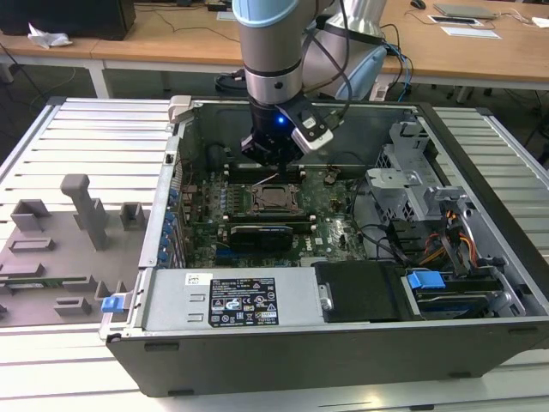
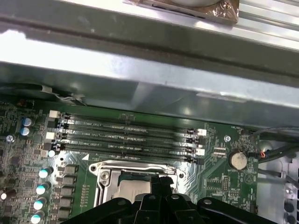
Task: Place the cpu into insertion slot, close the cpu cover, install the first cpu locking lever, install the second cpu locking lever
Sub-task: 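Install the first cpu locking lever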
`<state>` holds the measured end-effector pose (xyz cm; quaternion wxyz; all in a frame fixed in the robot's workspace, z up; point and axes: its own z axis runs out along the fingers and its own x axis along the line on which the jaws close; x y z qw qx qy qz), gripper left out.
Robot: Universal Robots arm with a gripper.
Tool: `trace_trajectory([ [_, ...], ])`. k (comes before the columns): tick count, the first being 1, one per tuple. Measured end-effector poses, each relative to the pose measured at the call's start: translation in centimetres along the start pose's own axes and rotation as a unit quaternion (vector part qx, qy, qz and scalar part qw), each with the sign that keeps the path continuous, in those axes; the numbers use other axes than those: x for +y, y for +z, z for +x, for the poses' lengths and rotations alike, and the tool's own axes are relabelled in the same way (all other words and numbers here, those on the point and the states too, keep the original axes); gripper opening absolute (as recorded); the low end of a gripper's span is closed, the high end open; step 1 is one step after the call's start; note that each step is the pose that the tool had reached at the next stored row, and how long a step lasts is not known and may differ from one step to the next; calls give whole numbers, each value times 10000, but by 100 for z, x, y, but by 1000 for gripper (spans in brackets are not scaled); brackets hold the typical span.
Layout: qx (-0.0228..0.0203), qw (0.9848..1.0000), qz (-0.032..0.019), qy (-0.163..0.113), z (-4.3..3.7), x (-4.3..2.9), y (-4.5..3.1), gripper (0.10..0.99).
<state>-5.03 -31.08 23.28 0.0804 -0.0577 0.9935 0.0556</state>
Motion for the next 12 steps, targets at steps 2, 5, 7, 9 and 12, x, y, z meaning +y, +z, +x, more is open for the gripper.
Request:
trace_trajectory([
  [2,-1,10000,-1,0,-1,22,11,106],
  [5,0,10000,0,0,-4,68,31,106],
  [7,0,10000,0,0,-5,99,44,106],
  [9,-1,10000,-1,0,-4,104,63,106],
  [12,-8,10000,2,-1,4,104,110,106],
])
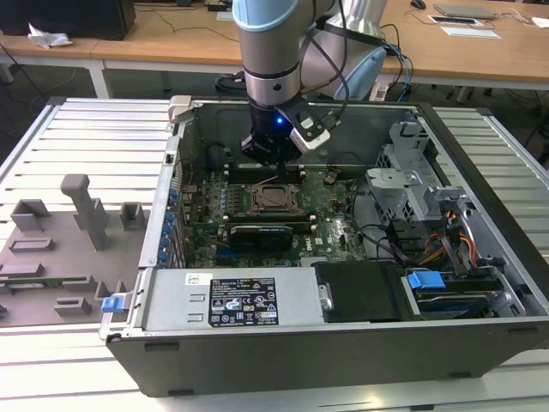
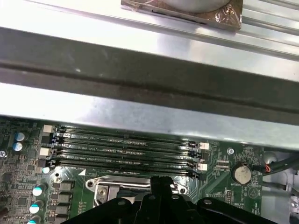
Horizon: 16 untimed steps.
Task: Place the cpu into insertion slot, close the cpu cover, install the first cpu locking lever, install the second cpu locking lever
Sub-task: 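Install the first cpu locking lever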
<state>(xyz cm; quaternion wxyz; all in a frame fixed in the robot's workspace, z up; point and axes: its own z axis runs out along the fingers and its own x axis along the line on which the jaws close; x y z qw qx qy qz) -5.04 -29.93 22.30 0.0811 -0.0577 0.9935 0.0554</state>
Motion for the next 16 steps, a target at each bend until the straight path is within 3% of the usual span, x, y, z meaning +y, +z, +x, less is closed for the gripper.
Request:
trace_trajectory([
  [7,-13,10000,3,-2,5,58,76,106],
  [12,-15,10000,23,27,12,56,122,106],
  [16,-41,9995,70,298,17,65,162,106],
])
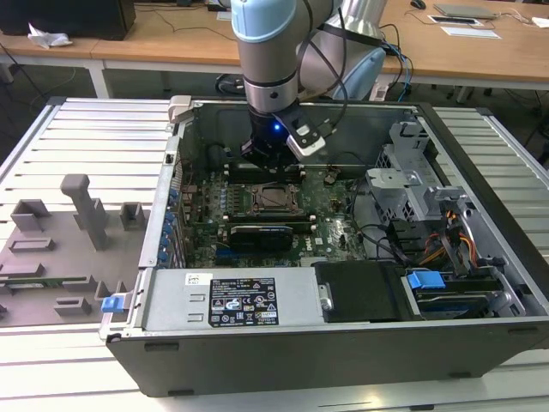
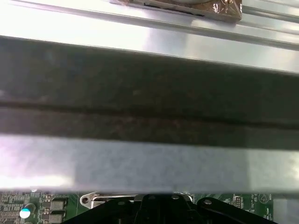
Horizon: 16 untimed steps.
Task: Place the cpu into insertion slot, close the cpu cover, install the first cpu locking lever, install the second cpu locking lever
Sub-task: 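Install the first cpu locking lever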
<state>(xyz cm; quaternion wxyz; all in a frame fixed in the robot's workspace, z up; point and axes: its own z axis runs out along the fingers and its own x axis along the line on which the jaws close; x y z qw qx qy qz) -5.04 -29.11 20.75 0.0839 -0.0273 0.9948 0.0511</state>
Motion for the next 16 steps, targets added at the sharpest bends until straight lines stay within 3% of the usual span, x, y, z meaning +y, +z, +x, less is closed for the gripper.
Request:
trace_trajectory([
  [8,-26,9997,44,254,1,29,19,106],
  [16,-59,9982,104,591,2,67,38,106],
])
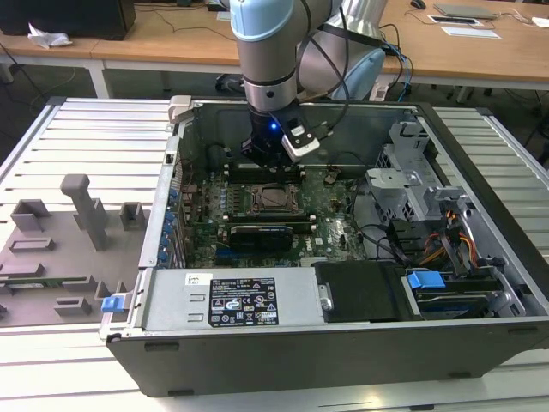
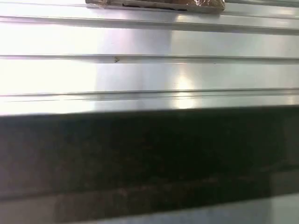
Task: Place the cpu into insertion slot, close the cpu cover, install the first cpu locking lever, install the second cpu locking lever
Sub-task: 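Install the first cpu locking lever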
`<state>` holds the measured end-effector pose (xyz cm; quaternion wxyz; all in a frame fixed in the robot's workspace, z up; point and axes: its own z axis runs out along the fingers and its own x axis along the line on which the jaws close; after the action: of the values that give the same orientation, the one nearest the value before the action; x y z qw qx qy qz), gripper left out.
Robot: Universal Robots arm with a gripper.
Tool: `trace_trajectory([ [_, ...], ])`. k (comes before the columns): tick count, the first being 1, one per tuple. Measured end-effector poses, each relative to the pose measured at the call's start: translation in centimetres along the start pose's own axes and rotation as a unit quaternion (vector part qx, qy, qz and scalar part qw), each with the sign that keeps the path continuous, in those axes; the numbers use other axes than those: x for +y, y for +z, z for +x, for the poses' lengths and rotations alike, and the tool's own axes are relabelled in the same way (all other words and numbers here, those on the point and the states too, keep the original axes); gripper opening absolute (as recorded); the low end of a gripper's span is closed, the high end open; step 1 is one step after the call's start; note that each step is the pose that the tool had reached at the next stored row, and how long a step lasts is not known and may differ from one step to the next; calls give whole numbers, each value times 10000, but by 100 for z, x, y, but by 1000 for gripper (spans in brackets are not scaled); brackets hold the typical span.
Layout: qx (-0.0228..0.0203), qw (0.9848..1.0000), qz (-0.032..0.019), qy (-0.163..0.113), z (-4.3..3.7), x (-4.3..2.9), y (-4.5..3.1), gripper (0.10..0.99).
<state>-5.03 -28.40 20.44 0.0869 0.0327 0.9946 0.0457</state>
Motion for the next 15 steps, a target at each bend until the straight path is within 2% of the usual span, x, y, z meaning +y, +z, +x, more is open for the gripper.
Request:
trace_trajectory([
  [8,-27,9997,78,248,6,-2,33,106],
  [15,-34,9994,90,319,10,-7,45,106],
])
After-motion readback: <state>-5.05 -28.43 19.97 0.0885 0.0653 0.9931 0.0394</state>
